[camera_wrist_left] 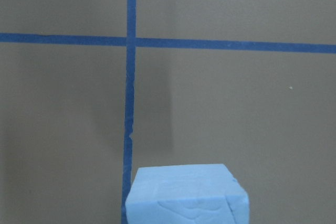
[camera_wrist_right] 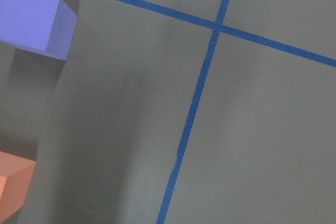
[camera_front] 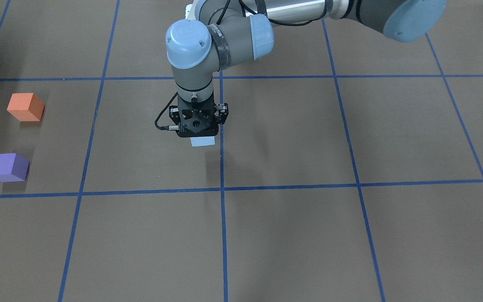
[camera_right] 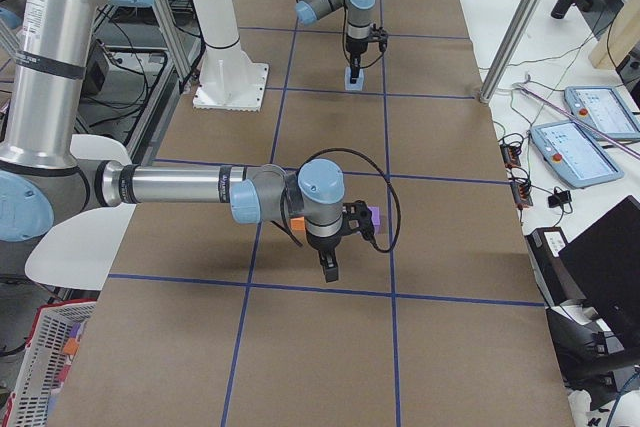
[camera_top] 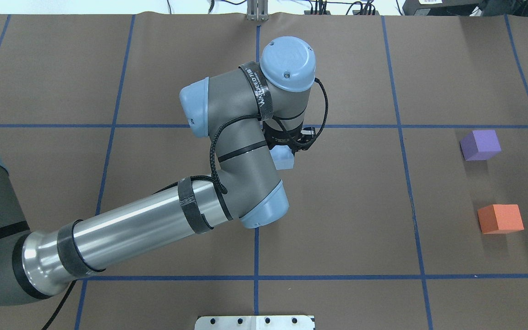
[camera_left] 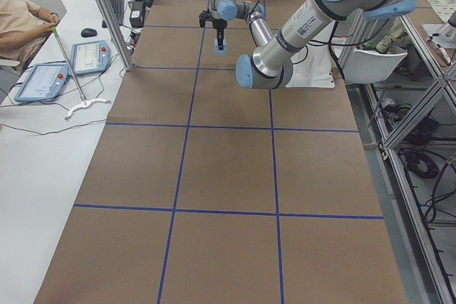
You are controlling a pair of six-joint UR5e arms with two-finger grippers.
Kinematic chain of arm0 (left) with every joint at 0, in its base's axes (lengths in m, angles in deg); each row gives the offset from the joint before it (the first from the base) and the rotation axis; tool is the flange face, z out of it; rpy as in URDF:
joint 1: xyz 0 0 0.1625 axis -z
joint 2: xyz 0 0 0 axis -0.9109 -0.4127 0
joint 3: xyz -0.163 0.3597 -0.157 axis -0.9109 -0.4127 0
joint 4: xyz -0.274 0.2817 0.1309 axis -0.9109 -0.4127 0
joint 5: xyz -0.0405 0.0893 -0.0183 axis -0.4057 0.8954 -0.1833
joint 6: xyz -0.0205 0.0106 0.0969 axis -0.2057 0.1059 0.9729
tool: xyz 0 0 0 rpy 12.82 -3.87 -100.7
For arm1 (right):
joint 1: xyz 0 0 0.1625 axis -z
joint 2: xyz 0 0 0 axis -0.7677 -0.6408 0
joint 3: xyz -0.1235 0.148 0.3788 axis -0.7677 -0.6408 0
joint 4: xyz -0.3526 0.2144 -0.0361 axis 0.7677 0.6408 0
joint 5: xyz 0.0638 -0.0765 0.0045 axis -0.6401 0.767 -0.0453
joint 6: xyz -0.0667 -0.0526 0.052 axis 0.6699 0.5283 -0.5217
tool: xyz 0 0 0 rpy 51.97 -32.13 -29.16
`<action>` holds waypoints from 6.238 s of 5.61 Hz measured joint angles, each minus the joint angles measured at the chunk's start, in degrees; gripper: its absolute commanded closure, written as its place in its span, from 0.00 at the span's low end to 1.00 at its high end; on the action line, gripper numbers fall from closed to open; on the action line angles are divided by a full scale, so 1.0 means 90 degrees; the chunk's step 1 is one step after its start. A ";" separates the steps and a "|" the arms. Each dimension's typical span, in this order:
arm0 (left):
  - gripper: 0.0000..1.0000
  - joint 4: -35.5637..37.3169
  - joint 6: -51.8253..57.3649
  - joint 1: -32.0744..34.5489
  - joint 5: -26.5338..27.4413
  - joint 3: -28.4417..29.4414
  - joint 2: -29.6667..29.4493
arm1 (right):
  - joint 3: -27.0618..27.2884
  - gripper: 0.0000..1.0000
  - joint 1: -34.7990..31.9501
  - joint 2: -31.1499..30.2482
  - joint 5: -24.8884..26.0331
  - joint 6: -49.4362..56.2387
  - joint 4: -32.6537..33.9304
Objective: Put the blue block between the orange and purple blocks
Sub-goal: 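Carry the light blue cube to the table center and set it down, then open the left gripper and withdraw the left arm away from the cube, then reach the right gripper over the light blue cube at the center, then grasp the light blue cube with the right gripper and lift it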
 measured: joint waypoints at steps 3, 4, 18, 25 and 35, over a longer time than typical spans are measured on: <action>0.00 -0.0658 0.0246 -0.0041 0.0100 0.0706 0.0206 | 0.0001 0.00 0.0000 0.0000 0.0000 -0.0003 0.0000; 0.00 -0.0629 0.0258 -0.0044 0.0086 0.0643 0.0269 | 0.0033 0.00 0.0000 0.0000 -0.0014 -0.0004 0.0000; 0.00 0.0352 0.8838 0.6033 -0.1834 -0.2723 0.6395 | -0.0201 0.00 0.4391 0.5778 0.1821 -0.6228 0.1356; 0.00 0.0329 0.9094 0.6318 -0.1906 -0.2763 0.7034 | -0.2839 0.08 0.6061 0.7135 0.3119 -0.7573 0.0540; 0.00 0.0146 0.9118 0.6471 -0.2822 -0.2777 0.7523 | 0.0747 0.85 0.3720 0.4266 0.1787 -0.5072 0.2015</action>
